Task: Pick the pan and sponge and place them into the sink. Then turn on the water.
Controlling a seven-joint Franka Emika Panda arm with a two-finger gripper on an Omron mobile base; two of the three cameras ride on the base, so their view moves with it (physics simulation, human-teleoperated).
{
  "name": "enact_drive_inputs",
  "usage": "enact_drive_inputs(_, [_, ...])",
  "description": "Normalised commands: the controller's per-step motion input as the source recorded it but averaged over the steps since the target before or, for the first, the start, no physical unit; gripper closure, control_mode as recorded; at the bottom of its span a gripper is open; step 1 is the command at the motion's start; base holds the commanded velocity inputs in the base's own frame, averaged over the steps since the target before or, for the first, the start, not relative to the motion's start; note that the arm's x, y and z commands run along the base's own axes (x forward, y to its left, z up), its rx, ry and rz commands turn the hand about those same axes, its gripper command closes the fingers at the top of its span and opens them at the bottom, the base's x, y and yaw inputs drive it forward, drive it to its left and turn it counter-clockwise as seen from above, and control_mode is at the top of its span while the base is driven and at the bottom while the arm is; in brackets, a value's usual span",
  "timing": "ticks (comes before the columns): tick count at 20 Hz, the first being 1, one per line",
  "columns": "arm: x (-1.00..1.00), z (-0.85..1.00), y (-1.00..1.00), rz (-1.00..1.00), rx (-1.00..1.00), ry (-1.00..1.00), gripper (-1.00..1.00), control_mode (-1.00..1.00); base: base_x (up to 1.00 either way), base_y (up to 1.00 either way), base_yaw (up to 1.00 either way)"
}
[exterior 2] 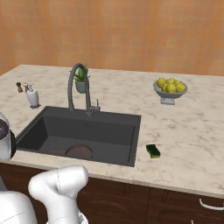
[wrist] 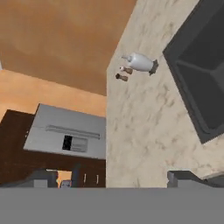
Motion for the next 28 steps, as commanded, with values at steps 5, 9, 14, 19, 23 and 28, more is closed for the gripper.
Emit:
enact_drive_inputs(5, [-0.38,0.64,-0.57,0.19,-0.51,-0.02,-1.00,-1.00,0.00,0.00,0.00])
enact_drive_inputs(9, [-0.30,0.44,-0.51,0.11,-0.56,0.00,-1.00,-1.00,0.00,0.00,0.00])
enact_drive_inputs(14, [-0.01,-0.20,-0.81,0.09,-0.44,0.02,-1.00,-1.00,0.00,0.00,0.00])
enact_drive_inputs(19, [0.03,-0.40,-1.00,0.07,-0.23,0.04,-1.00,-1.00,0.00,0.00,0.00])
enact_drive_inputs(23, [0.16,-0.51,-1.00,0.05,-0.15,0.10,-1.00,-1.00,0.00,0.00,0.00])
enact_drive_inputs(28, [0.09,-0.10,-1.00,0.02,-0.09,0.10,-1.00,-1.00,0.00,0.00,0.00])
